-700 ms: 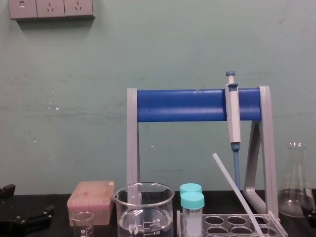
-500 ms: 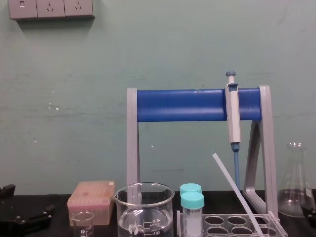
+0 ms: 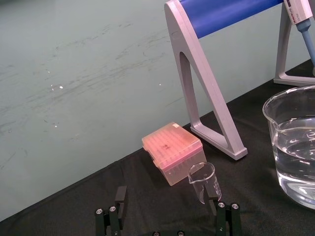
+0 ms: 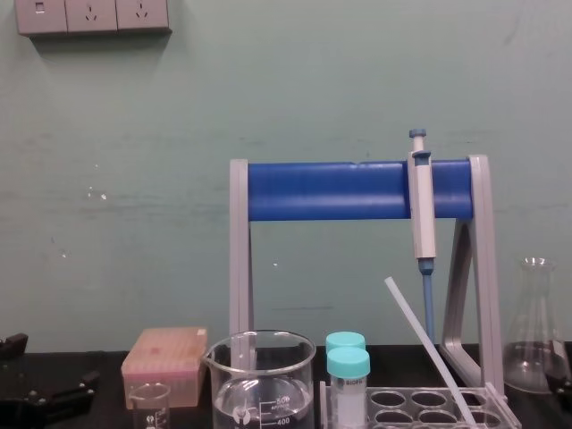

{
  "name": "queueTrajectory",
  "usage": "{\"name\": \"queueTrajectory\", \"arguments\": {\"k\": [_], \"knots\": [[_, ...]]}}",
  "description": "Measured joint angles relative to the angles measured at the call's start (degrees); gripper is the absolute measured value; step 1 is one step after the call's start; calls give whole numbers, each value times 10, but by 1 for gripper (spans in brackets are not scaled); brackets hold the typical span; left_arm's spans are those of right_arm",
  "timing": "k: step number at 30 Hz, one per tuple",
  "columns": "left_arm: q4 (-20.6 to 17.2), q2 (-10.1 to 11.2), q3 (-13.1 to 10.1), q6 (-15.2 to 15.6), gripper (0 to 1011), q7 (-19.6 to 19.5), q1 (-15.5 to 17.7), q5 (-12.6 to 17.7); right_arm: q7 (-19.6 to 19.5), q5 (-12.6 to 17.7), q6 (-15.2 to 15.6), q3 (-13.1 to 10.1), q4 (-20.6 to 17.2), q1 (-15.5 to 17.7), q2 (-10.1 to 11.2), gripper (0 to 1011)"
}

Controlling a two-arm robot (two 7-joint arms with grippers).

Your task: Pick up the stirring rod with one hand, then place it down.

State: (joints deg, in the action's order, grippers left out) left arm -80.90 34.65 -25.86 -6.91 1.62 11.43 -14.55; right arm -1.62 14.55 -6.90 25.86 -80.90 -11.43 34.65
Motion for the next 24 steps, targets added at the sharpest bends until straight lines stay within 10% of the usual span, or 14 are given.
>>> {"name": "queueTrajectory", "arguments": {"k": [24], "knots": [[0, 0, 0, 0, 1000, 0, 0, 0, 0, 0, 0, 0, 0, 0, 0, 1000]]}}
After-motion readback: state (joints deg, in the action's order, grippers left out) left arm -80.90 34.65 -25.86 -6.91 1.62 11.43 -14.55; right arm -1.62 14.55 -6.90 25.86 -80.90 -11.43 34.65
